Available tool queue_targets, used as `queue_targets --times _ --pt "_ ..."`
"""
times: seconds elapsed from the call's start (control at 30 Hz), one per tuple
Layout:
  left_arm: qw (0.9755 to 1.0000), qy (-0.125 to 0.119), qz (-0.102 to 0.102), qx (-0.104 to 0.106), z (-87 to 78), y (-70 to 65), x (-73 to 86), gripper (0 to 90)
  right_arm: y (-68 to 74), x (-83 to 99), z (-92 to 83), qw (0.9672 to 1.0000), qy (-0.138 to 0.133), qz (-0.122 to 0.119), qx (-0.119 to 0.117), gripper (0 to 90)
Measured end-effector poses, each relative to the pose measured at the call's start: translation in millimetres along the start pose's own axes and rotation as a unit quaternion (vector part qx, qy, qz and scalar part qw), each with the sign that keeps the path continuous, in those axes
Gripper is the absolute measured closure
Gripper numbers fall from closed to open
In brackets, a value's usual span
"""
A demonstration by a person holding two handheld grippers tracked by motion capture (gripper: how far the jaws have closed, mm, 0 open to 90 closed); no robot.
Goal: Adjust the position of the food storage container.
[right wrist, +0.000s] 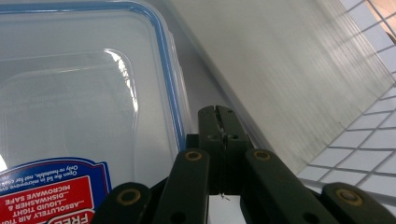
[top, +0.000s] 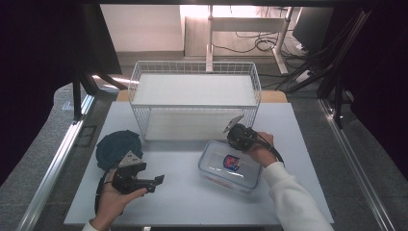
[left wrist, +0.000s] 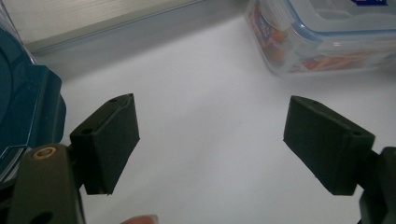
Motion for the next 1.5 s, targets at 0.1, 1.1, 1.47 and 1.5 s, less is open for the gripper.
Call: queue_targets --times 0.1,1.1,1.47,1.5 --pt "1.0 0.001 0.001 -0.001 0.5 0.1 0.3 17.8 5.7 0.3 -1.4 1.0 0.0 -0.004 -0.003 89.4" --pt "1.0 0.005 -0.005 -0.004 1.3 4.5 2.8 17.8 -3.3 113.9 -93.0 0.976 -0.104 0.191 0.011 89.2" --pt "1.0 0.005 -0.005 -0.007 1.1 6.0 3.5 17.7 12.6 163.5 -74.5 0.9714 -0.06 0.229 -0.004 89.2" --pt "1.0 0.005 -0.005 -0.007 0.8 6.2 3.7 17.7 13.2 162.4 -73.6 0.972 -0.058 0.228 -0.004 89.2"
Point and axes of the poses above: each handheld gripper's, and its own axes: z roughly forward along the jaws, x roughly out of its underside, y roughly to its left, the point moved 10 cm from there along z, roughly forward along the jaws, and after that the axes turned 4 degrees about z, right-handed, at the moved point
